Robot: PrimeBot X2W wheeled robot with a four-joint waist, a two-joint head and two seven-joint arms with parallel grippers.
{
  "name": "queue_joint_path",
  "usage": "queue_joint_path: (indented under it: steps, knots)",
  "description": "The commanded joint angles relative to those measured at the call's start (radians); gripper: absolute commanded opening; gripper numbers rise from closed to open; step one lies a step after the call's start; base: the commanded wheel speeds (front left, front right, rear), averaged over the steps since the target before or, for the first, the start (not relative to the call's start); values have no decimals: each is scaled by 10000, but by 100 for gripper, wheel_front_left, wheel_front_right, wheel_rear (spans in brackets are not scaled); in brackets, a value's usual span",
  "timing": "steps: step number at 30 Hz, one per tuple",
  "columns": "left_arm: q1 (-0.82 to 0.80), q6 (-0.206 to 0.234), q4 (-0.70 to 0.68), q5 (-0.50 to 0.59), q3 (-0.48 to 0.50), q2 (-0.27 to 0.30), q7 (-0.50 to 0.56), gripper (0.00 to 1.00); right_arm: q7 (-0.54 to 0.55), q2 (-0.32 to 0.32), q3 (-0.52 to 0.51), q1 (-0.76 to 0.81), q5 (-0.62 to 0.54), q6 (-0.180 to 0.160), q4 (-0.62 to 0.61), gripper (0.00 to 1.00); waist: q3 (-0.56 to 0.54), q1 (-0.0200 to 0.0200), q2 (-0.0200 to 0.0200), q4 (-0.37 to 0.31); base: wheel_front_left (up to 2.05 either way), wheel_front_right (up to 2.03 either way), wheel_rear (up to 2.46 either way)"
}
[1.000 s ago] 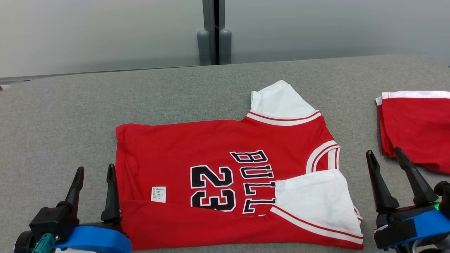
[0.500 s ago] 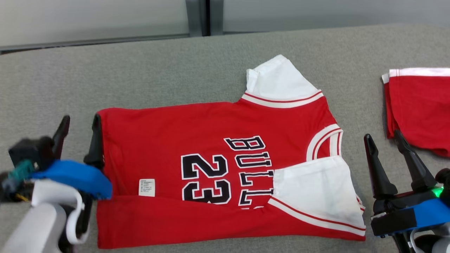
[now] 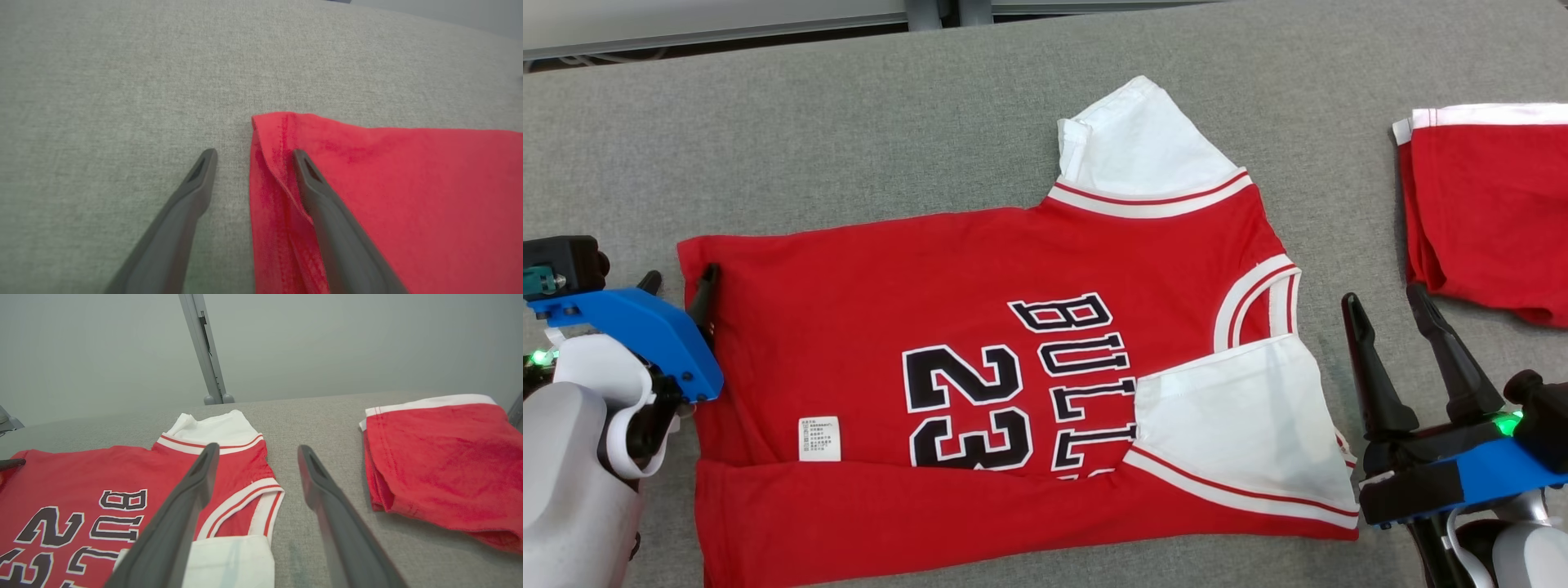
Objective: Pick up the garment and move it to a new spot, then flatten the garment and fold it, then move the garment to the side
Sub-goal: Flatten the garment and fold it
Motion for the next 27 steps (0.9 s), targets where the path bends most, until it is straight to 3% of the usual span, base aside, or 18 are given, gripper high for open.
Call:
queue_joint_path:
  steps: [1,2,3,4,5,13,21,27]
  knots:
    - [-295,-136,245,-99,-15,-56,34,100,-88,-115,-3,-198,110,0,101,100,10,-2,-2,-7,0,0,0]
    - [-418,-263,459,-113,-48,-91,80,94,-120,-157,-10,-255,121,0,209,100,18,-2,-2,-12,0,0,0]
    - [-525,-355,660,-124,-83,-124,52,43,-122,-201,-2,-340,162,0,318,100,23,-2,-2,-16,0,0,0]
    - [-613,-448,840,-136,-121,-158,38,18,-141,-263,6,-461,206,0,444,100,34,-2,-2,-24,0,0,0]
    - [-690,-518,1003,-168,-138,-199,27,0,-217,-339,-6,-612,262,0,573,100,43,-2,-2,-26,0,0,0]
    - [-1547,-748,1584,95,-360,-371,-417,0,-416,-1057,320,-2960,961,0,2465,100,281,-2,-2,195,0,0,0]
    - [-2623,-718,1399,323,-634,-948,-737,0,-434,-1514,1317,-6397,1720,0,5038,100,1269,-2,-2,1097,0,0,0]
    - [-3271,-796,1337,438,-882,-1444,-914,0,248,-1699,2311,-8715,1815,0,7316,100,2057,-2,-2,1722,0,0,0]
